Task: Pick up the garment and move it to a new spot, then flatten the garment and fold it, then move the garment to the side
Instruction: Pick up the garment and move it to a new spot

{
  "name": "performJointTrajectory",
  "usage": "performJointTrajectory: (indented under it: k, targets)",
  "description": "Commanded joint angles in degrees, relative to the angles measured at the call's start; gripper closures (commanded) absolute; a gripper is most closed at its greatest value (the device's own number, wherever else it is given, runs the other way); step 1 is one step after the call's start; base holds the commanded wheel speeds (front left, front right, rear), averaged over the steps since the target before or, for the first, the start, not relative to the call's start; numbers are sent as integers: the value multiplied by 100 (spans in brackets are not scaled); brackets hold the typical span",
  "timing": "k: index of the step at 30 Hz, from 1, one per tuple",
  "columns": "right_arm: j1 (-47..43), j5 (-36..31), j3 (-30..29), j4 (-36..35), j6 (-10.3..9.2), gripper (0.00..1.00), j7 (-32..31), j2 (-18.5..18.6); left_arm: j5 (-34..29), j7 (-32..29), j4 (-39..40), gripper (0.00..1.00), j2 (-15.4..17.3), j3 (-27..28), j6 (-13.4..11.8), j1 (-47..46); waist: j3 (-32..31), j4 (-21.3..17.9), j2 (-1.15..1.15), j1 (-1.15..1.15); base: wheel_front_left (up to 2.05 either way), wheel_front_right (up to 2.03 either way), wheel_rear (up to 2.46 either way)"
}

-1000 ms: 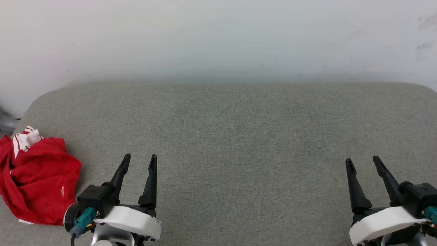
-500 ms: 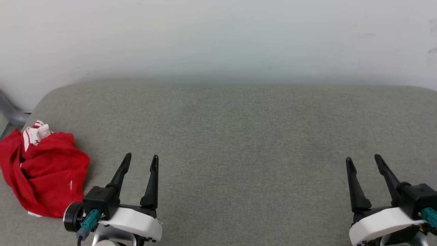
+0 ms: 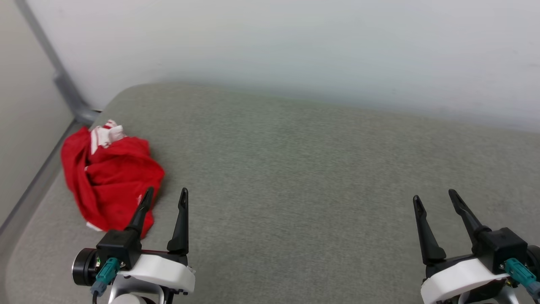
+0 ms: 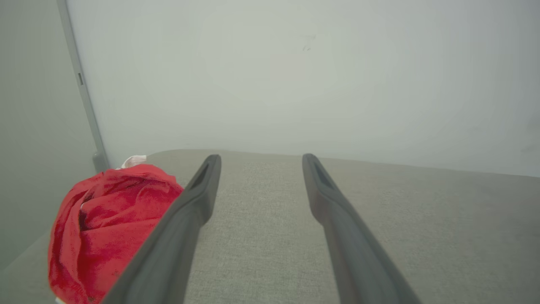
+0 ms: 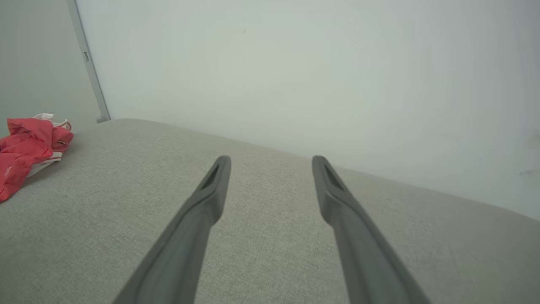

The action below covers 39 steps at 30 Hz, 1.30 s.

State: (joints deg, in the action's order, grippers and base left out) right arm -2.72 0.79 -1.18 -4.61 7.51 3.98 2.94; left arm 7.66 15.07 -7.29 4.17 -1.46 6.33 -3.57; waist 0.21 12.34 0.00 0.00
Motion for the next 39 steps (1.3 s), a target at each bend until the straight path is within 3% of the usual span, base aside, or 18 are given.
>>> performJointTrajectory:
  k: [1, 11, 19, 29, 39]
  targets:
    - [16, 8, 8, 8, -4, 0, 19, -9, 3, 15, -9, 0, -21, 7, 15, -34, -8, 223, 0, 0, 0, 0, 0]
    - [123, 167, 115, 70, -4, 0, 109, -9, 37, 15, -125, 0, -60, 162, 54, 9, -5, 979, 0, 0, 0, 0, 0]
    - [203, 187, 199, 162, -4, 0, 175, -9, 65, 15, -211, 0, -81, 235, 82, 39, -3, 1287, 0, 0, 0, 0, 0]
    - [304, 194, 187, 158, -4, 0, 103, -9, 160, 15, -288, 0, -62, 331, 100, -145, 103, 1316, 0, 0, 0, 0, 0]
    - [660, -97, 210, -173, -4, 0, -207, -8, 508, 10, -992, 0, 112, 580, 111, -1352, 931, 917, 0, 0, 0, 0, 0]
